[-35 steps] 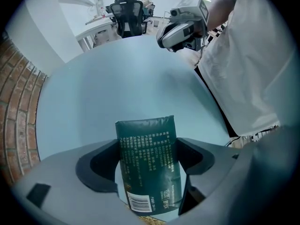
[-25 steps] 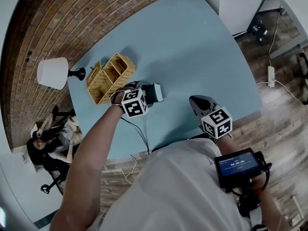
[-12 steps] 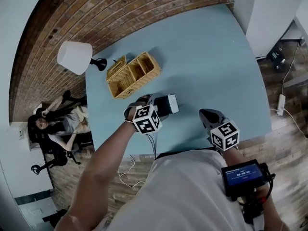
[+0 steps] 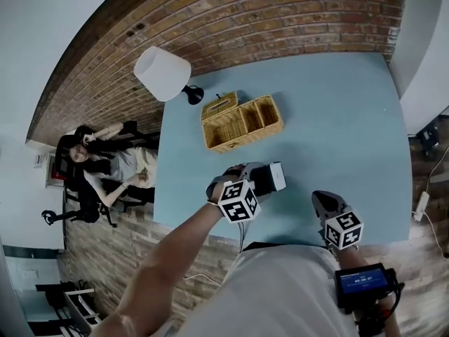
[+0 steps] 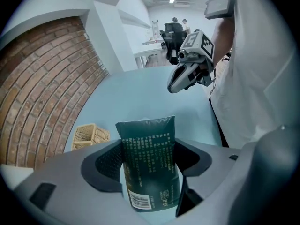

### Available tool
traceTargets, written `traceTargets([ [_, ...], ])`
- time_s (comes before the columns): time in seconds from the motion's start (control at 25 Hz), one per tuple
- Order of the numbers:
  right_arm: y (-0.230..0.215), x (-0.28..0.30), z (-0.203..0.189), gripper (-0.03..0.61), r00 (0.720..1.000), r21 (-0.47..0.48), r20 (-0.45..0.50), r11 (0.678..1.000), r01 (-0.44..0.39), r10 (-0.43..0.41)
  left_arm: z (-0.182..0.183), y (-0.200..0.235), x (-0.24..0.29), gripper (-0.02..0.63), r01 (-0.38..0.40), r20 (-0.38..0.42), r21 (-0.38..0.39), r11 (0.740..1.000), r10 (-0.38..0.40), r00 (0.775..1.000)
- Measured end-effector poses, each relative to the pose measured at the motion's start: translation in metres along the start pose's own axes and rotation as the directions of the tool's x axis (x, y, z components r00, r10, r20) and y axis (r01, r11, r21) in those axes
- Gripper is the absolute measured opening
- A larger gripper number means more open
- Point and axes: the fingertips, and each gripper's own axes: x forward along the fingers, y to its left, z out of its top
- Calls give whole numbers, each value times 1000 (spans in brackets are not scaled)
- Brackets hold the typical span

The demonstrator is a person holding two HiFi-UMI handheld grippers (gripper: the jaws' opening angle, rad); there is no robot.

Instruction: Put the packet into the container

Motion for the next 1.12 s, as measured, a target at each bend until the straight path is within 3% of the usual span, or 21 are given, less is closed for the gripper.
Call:
traceTargets([
  [0.48, 44, 53, 7, 11, 997, -35, -19, 996, -77, 76, -89, 28, -54, 344, -92, -65, -115, 989, 85, 994],
  [0.8, 50, 67, 3, 9, 996, -21, -31, 996, -85, 84, -118, 81, -75, 344, -148, -106, -82, 986, 139, 985],
  [1.12, 51, 67, 2, 11, 997, -14, -33, 997, -73, 72, -128, 128, -72, 344, -94, -128, 10, 996, 95, 987],
])
